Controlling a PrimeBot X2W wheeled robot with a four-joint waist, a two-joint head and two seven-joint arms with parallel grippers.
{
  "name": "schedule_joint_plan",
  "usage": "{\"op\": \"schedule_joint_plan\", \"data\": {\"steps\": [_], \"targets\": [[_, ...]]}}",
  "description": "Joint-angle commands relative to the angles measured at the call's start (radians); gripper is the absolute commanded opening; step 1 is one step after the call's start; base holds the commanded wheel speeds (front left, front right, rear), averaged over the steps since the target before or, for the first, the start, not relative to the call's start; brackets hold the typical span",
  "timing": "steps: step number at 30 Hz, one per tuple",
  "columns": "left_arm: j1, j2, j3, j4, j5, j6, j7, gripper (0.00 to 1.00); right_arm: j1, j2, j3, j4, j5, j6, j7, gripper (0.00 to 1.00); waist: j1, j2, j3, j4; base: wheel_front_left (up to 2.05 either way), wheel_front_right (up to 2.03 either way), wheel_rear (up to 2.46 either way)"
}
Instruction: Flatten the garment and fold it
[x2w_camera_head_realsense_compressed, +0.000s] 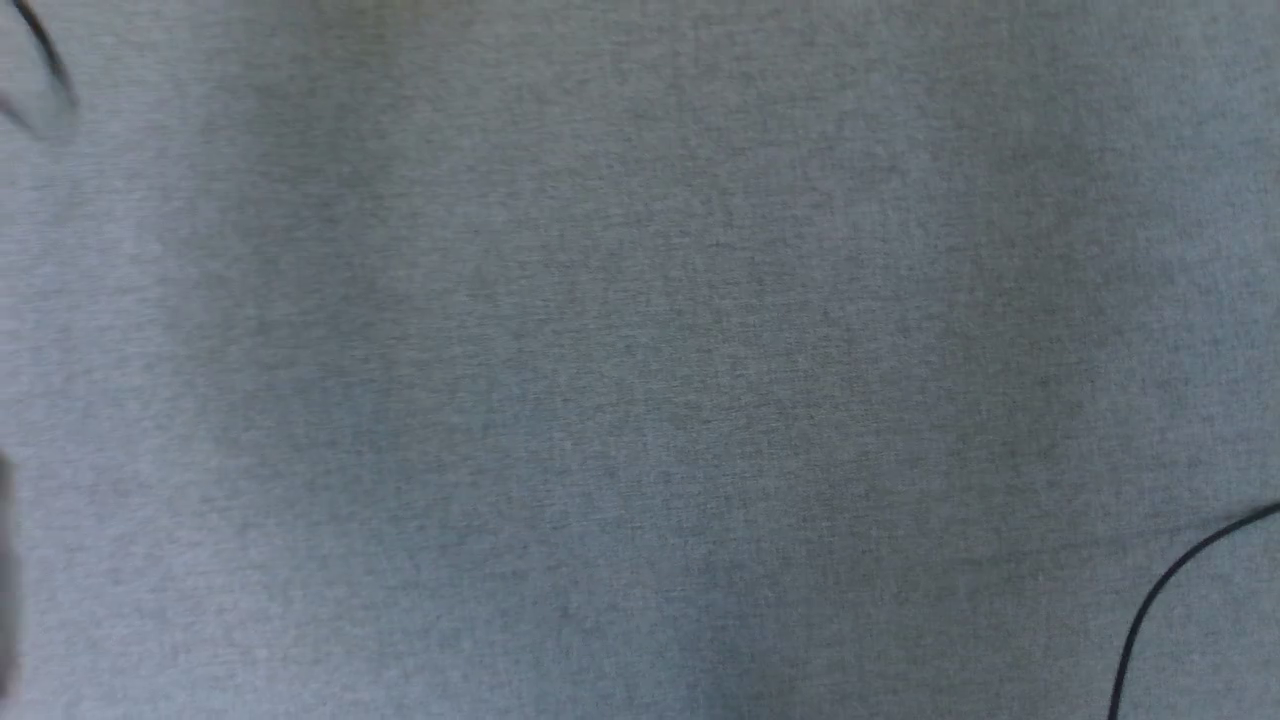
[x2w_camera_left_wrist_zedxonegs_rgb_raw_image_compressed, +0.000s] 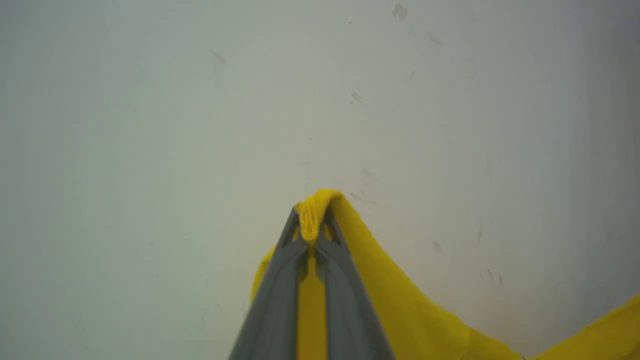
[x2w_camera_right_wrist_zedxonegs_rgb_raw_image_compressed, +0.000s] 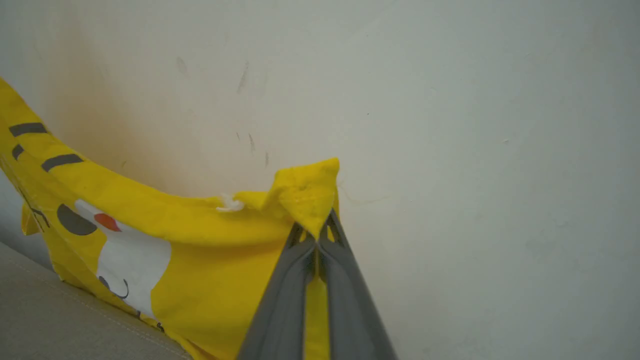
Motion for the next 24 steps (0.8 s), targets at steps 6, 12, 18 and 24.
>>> {"op": "schedule_joint_plan", "data": {"steps": [6, 12, 18, 24], "targets": [[0.327, -0.004, -0.038, -0.033, -0.024, 0.021, -0.018, 0.00, 0.178, 0.051, 0.073, 0.057, 0.004, -0.001, -0.084, 0.00, -0.0002, 0.0000, -0.127, 0.047, 0.00, 0.00, 0.00], [0.663, 0.042, -0.072, -0.137, -0.054, 0.058, 0.033, 0.00, 0.381, 0.059, 0.154, 0.050, 0.036, -0.001, -0.123, 0.00, -0.0002, 0.0000, -0.256, 0.075, 0.00, 0.00, 0.00], [0.984, 0.110, -0.079, -0.284, -0.132, 0.095, 0.134, 0.00, 0.586, 0.024, 0.212, -0.009, 0.071, -0.001, -0.134, 0.00, -0.0002, 0.0000, -0.370, 0.091, 0.00, 0.00, 0.00], [1.254, 0.201, -0.104, -0.410, -0.187, 0.145, 0.278, 0.00, 0.788, -0.031, 0.220, -0.082, 0.121, -0.001, -0.136, 0.00, -0.0002, 0.0000, -0.465, 0.120, 0.00, 0.00, 0.00]]}}
